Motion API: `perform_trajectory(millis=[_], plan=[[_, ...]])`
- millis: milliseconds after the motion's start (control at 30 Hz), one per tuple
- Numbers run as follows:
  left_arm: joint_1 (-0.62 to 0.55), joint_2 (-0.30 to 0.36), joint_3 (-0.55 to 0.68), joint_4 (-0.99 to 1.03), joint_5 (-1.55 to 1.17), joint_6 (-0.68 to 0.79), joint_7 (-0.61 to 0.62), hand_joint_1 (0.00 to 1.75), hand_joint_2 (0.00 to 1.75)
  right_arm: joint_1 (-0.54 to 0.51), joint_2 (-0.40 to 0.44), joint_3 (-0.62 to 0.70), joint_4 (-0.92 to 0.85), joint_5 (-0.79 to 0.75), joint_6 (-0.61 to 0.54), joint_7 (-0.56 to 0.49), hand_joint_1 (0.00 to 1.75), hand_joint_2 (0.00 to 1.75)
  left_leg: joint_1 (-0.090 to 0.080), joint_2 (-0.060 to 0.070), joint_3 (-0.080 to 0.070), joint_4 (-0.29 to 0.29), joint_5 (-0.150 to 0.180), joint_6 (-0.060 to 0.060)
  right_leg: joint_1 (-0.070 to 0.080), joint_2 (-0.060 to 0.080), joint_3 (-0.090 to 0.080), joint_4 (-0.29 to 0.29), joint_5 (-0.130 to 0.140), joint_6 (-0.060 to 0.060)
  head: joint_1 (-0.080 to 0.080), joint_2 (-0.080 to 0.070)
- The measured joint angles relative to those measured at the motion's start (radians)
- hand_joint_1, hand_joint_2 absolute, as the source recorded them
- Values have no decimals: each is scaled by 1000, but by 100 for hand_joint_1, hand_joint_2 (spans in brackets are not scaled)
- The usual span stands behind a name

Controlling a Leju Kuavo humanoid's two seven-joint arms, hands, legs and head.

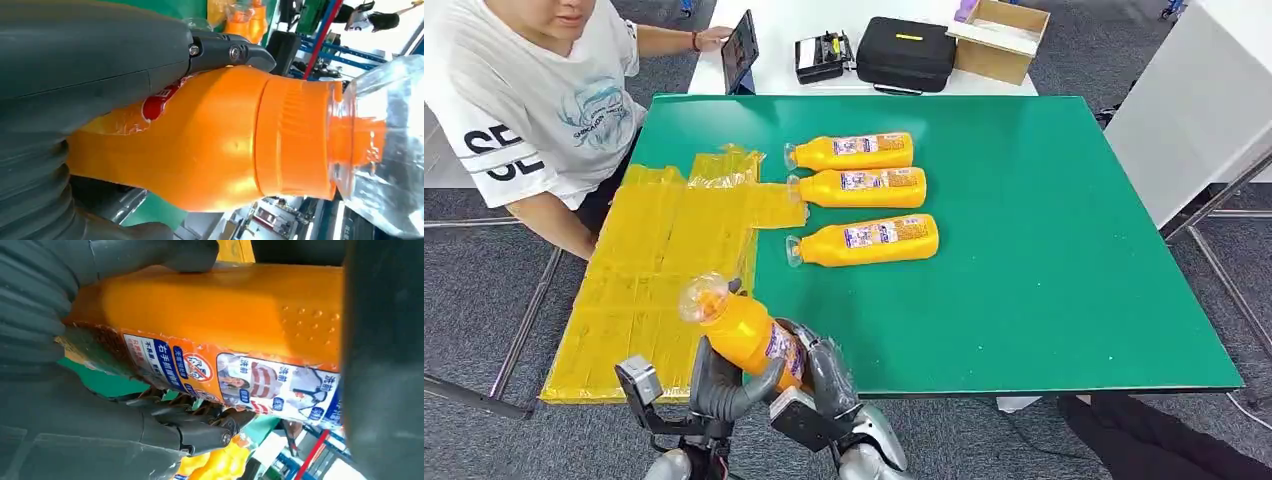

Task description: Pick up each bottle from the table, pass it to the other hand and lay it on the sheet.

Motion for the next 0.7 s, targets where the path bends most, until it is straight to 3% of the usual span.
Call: perform_trajectory(millis=[233, 267, 300, 333, 700], plan=[[-5, 5, 18, 29, -9, 6, 0, 0, 175, -16, 0, 37, 32, 21, 7, 2, 175, 175, 0, 0, 0, 0, 0, 0, 0, 0, 0, 0, 0, 0, 0, 0], [-5, 5, 21, 31, -9, 6, 0, 38, 175, -19, 0, 41, 38, 22, 8, 3, 175, 175, 0, 0, 0, 0, 0, 0, 0, 0, 0, 0, 0, 0, 0, 0], [-5, 5, 22, 34, -9, 5, -1, 150, 175, -21, 0, 45, 43, 23, 10, 4, 175, 175, 0, 0, 0, 0, 0, 0, 0, 0, 0, 0, 0, 0, 0, 0], [-5, 5, 25, 35, -9, 5, -3, 175, 175, -24, 0, 48, 47, 23, 11, 5, 175, 175, 0, 0, 0, 0, 0, 0, 0, 0, 0, 0, 0, 0, 0, 0], [-4, 5, 37, 39, -5, -12, -26, 175, 175, -40, 2, 60, 66, 21, 25, 11, 175, 175, 0, 0, 1, 0, 0, 0, 0, 0, 0, 0, 0, 0, 0, 0]])
